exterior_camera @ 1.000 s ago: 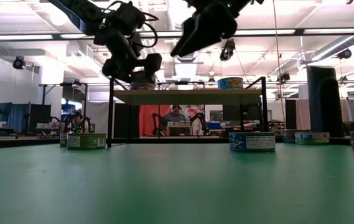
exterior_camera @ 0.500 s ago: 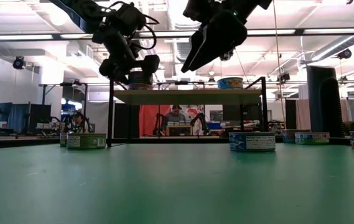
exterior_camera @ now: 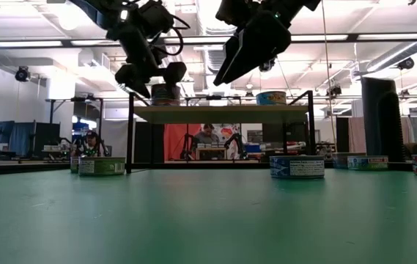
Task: Stack canned seafood by type on shelf
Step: Stack the blue pink tuna can on top of the blue pink tuna can on the shelf, then put the top blue tuna can on the shelf
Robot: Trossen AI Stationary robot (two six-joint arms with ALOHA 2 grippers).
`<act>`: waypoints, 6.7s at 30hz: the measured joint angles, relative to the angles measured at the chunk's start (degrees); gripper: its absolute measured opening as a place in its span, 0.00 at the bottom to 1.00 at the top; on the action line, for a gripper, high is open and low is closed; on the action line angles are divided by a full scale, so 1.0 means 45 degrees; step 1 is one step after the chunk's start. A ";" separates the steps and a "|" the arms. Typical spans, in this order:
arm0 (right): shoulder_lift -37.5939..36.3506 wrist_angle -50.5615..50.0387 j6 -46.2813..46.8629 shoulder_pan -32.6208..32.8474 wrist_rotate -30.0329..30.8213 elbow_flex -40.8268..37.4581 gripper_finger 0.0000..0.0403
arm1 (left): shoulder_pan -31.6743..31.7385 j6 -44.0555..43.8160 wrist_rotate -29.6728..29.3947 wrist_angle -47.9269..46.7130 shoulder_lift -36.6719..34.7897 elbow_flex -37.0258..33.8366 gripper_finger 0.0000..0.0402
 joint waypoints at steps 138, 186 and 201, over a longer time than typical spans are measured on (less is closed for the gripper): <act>0.1263 -0.2437 0.9761 0.6666 0.5464 -0.2187 0.03 | -1.7233 -0.1767 -0.4846 0.5560 0.7490 0.0995 0.97; 0.2471 0.4402 0.8459 0.6617 0.1001 -0.3104 0.03 | -1.8028 -0.4302 -0.3422 0.1797 0.7583 0.2895 0.97; 0.1569 0.0721 0.6933 0.6243 0.2024 -0.3116 0.03 | -1.8091 -0.3607 -0.5762 0.1697 0.7587 0.2895 0.97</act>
